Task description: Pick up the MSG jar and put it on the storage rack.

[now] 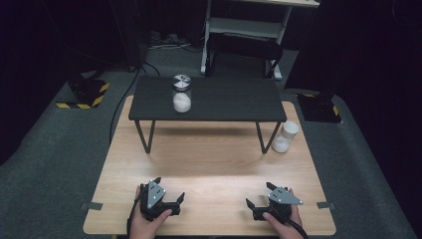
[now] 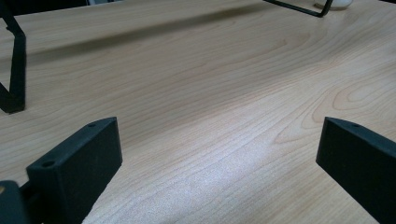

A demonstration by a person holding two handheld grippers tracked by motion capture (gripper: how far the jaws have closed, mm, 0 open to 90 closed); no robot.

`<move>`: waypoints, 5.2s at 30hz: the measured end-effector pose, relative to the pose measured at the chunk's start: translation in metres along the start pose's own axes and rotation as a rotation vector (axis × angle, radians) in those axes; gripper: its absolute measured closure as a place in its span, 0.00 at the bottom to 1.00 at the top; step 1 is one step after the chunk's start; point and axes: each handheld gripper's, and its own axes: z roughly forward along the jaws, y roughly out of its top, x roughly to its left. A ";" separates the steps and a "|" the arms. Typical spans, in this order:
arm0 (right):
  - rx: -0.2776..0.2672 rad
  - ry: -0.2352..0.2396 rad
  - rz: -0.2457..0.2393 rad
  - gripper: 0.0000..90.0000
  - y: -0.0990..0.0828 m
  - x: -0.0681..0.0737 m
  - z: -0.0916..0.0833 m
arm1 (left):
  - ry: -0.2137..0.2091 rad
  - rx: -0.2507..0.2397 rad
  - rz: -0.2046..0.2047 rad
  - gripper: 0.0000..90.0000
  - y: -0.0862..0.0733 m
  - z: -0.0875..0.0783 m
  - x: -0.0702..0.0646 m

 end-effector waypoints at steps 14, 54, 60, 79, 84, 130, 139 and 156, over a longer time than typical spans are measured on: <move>-0.053 -0.020 0.022 0.01 -0.001 0.002 -0.009 | -0.007 0.001 0.021 0.01 0.000 0.000 -0.002; -0.124 -0.278 0.141 0.00 -0.001 -0.032 -0.027 | -0.035 0.005 0.022 0.01 0.001 0.000 0.002; -0.126 -0.305 0.142 0.00 0.004 -0.038 -0.025 | -0.037 0.005 0.021 0.01 0.001 0.000 0.003; -0.127 -0.375 0.174 0.00 0.027 -0.068 -0.002 | -0.049 0.009 0.007 0.01 0.002 0.001 0.006; -0.128 -0.393 0.184 0.00 0.035 -0.078 0.010 | -0.055 0.004 0.023 0.01 0.001 0.000 0.006; -0.179 -0.427 0.271 0.36 0.063 -0.117 0.080 | -0.046 0.031 0.002 0.01 0.005 0.002 0.007; -0.190 -0.431 0.274 0.38 0.060 -0.116 0.081 | -0.047 0.026 0.003 0.01 0.004 0.002 0.007; -0.206 -0.423 0.263 0.38 0.062 -0.117 0.064 | -0.052 0.031 0.005 0.01 0.005 0.002 0.008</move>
